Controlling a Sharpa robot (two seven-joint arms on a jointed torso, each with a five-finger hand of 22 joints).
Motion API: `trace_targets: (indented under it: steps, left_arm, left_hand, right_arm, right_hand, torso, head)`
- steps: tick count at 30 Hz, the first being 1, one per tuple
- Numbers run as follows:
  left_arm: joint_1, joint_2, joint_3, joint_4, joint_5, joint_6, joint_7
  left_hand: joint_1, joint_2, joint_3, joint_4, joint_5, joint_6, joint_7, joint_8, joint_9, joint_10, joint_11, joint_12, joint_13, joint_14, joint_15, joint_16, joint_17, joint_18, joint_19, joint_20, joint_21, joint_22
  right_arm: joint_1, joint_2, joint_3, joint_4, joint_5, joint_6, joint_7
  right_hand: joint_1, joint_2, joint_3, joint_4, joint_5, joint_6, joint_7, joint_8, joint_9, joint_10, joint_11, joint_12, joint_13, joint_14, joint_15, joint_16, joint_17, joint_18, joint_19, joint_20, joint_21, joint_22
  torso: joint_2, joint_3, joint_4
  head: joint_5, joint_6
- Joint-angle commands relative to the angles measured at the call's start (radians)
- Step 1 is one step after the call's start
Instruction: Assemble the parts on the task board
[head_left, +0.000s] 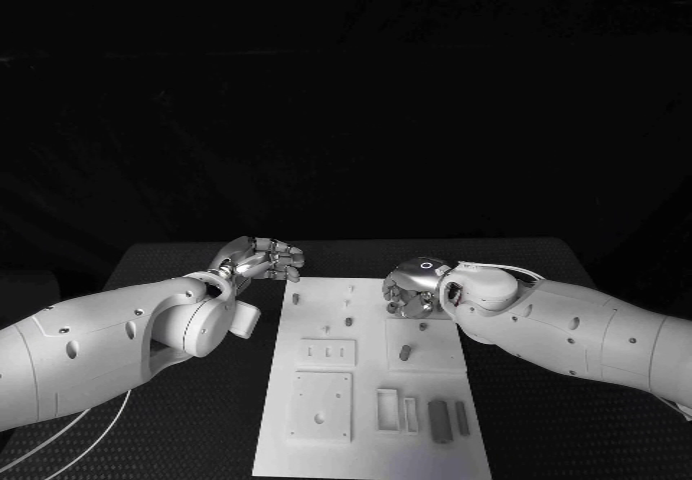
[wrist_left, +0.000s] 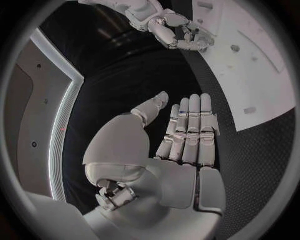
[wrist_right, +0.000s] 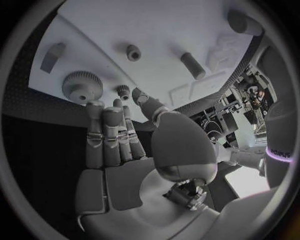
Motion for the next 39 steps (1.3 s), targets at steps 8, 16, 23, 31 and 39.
trace_targets:
  steps: [8,16,23,31,39]
  left_arm:
    - [0.004,-0.004,0.002,0.007,0.004,0.011,0.012]
    - [0.006,-0.005,0.002,0.007,0.006,0.01,0.011]
    - [0.007,-0.006,0.002,0.009,0.01,0.013,0.009]
    - [0.008,-0.006,0.002,0.013,0.014,0.016,0.007]
    - [0.009,-0.007,0.001,0.013,0.014,0.016,0.007]
  left_hand:
    - [-0.01,0.003,-0.006,0.001,0.005,-0.001,0.004,-0.007,-0.002,-0.002,0.008,-0.009,-0.002,0.005,0.003,-0.004,0.003,0.004,0.003,-0.005,-0.007,-0.001]
    - [-0.011,0.002,-0.006,0.002,0.005,-0.001,0.004,-0.009,-0.002,-0.003,0.009,-0.012,-0.002,0.005,0.003,-0.006,0.004,0.003,0.003,-0.005,-0.008,-0.001]
    - [-0.012,0.003,-0.007,0.002,0.005,0.0,0.004,-0.009,-0.002,-0.004,0.009,-0.014,-0.002,0.005,0.003,-0.006,0.004,0.003,0.003,-0.005,-0.009,-0.002]
    - [-0.015,0.003,-0.007,0.003,0.005,0.0,0.005,-0.011,-0.002,-0.004,0.01,-0.016,-0.002,0.005,0.003,-0.008,0.005,0.002,0.003,-0.005,-0.01,-0.002]
    - [-0.015,0.004,-0.007,0.003,0.005,0.0,0.005,-0.011,-0.002,-0.004,0.01,-0.017,-0.002,0.005,0.003,-0.008,0.006,0.002,0.003,-0.006,-0.01,-0.002]
  right_arm:
    - [0.0,0.013,-0.001,-0.002,-0.054,0.0,-0.021]
    - [0.0,0.021,-0.003,-0.016,-0.059,0.007,-0.022]
    - [0.0,0.027,-0.007,-0.024,-0.063,0.013,-0.023]
    - [0.0,0.037,-0.019,-0.038,-0.059,0.016,-0.024]
    - [-0.001,0.043,-0.022,-0.039,-0.062,0.018,-0.025]
  right_hand:
    - [-0.002,-0.013,0.008,0.002,0.004,0.006,-0.001,-0.005,-0.002,0.006,0.004,-0.01,-0.001,-0.004,0.006,0.009,-0.002,0.064,-0.02,-0.022,0.009,0.025]
    - [-0.008,-0.005,0.012,0.003,0.004,0.007,-0.003,-0.006,-0.003,0.007,0.004,-0.013,-0.001,-0.006,0.007,0.014,-0.004,0.064,-0.021,-0.022,0.014,0.024]
    - [-0.014,0.008,0.018,0.003,0.004,0.01,-0.006,-0.005,-0.003,0.01,0.004,-0.016,-0.001,-0.007,0.006,0.019,-0.007,0.064,-0.023,-0.023,0.019,0.024]
    - [-0.016,0.013,0.02,0.002,0.004,0.012,-0.01,-0.004,-0.003,0.011,0.002,-0.018,-0.001,-0.007,0.005,0.022,-0.009,0.064,-0.025,-0.022,0.022,0.024]
    - [-0.02,0.019,0.024,0.002,0.004,0.02,-0.013,-0.001,-0.002,0.023,0.0,-0.016,0.002,-0.008,0.002,0.027,-0.012,0.064,-0.026,-0.023,0.028,0.024]
  torso:
    - [0.009,0.0035,-0.0014]
    - [0.014,0.0037,0.0]
    - [0.017,0.0054,-0.0009]
    - [0.02,0.0066,-0.0003]
    - [0.022,0.0064,0.0002]
  head:
    - [0.008,-0.002]
    - [0.007,-0.005]
    - [0.008,-0.004]
    - [0.012,-0.006]
    - [0.016,-0.014]
